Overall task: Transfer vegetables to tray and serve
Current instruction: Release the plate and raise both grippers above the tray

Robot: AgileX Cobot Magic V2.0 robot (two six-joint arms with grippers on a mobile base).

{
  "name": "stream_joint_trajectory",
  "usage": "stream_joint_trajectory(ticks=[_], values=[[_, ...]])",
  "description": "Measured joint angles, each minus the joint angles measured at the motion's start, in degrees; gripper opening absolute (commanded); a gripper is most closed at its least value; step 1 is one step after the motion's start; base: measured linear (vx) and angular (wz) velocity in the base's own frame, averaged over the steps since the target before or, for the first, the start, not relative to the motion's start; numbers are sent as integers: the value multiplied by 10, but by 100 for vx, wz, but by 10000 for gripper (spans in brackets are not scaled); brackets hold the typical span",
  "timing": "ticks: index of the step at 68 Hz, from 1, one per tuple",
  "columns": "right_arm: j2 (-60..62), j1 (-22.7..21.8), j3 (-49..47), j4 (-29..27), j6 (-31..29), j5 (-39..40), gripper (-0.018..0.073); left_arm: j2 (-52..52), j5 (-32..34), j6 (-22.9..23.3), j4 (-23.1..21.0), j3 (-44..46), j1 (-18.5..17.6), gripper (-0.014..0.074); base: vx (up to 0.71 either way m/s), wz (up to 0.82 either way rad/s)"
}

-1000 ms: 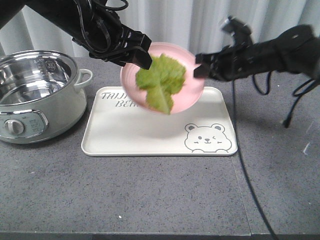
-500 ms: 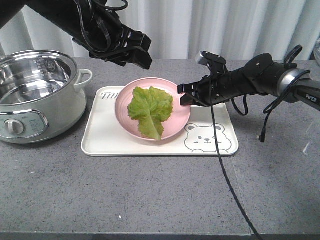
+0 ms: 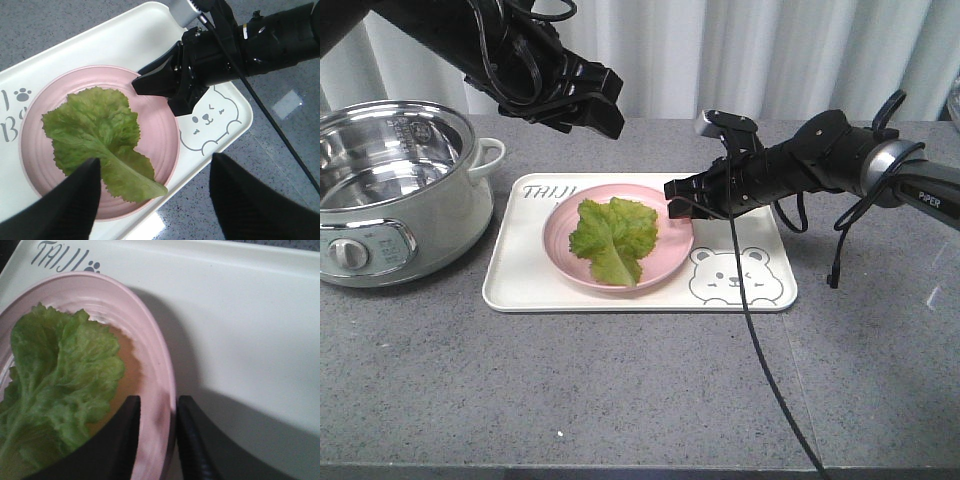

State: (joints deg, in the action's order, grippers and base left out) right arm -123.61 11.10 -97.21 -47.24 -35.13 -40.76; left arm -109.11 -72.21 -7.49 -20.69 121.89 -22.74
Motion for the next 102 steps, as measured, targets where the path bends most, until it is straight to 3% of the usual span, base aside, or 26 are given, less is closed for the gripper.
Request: stream_joint_trajectory(ticks=[10,31,57,77,102], values=[[0,0,0,0,-3,0,390,0,0,0,0,0,0,461,0,0],[12,0,0,9,-4,0,391,0,0,0,0,0,0,461,0,0],[145,-25,0,55,11,-8,377,0,0,0,0,0,0,460,0,0],[274,-79,0,86,25,-74,328,1,0,0,-1,0,0,460,0,0],[337,-143,0,211,117,-212,328,76,-1,15,7,0,0,442,0,0]])
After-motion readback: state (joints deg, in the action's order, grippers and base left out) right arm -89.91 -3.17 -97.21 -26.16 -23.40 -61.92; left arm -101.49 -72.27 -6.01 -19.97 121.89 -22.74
